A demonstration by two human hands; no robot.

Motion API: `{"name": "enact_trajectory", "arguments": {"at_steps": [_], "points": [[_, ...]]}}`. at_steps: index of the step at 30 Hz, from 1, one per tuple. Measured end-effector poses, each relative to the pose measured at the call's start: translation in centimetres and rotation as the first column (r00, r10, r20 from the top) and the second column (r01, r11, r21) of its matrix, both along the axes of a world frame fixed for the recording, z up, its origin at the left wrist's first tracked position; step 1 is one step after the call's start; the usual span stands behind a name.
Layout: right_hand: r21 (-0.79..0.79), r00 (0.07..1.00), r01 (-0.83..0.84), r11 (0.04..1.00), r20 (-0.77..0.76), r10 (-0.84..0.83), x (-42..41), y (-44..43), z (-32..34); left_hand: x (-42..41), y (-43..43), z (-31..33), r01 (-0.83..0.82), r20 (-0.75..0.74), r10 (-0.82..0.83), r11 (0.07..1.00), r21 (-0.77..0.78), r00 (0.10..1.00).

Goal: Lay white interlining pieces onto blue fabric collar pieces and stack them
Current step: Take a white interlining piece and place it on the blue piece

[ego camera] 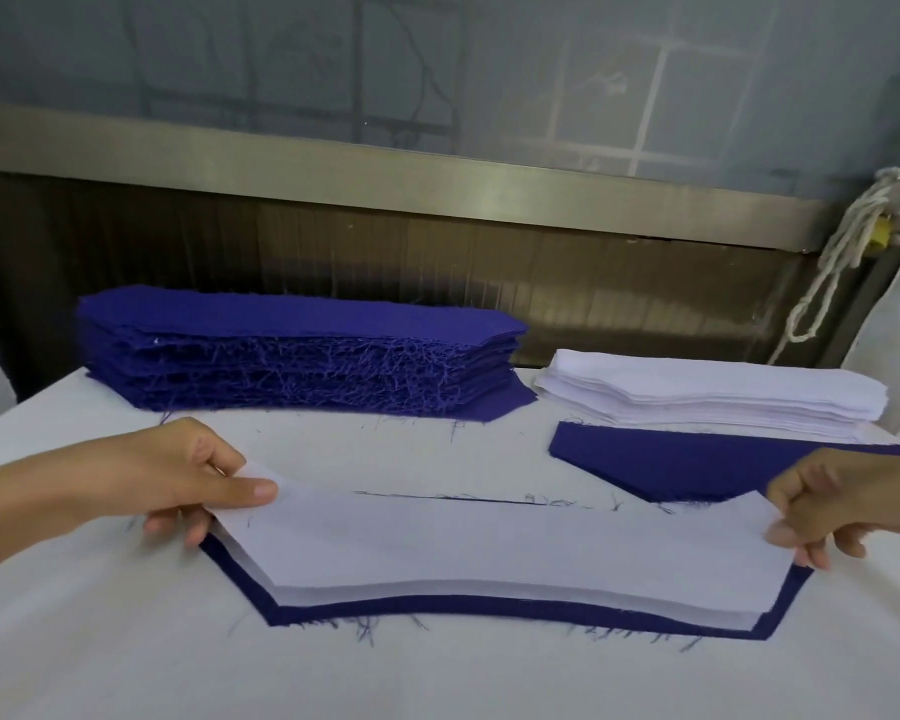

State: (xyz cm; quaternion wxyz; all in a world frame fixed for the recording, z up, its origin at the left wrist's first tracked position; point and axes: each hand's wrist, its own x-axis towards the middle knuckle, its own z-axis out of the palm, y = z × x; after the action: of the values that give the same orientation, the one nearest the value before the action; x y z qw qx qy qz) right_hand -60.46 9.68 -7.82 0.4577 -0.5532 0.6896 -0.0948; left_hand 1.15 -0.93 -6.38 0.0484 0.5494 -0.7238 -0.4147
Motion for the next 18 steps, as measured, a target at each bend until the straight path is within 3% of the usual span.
{"name": "enact_trajectory", "arguments": {"at_steps": [18], "points": [[0.015, 0.993, -0.101, 0.995, -0.063, 0.102, 1.3, 0.1, -0.4, 0.0, -0.4, -1.5, -0.009, 0.117, 0.014, 0.999, -0.046, 0.993]]}}
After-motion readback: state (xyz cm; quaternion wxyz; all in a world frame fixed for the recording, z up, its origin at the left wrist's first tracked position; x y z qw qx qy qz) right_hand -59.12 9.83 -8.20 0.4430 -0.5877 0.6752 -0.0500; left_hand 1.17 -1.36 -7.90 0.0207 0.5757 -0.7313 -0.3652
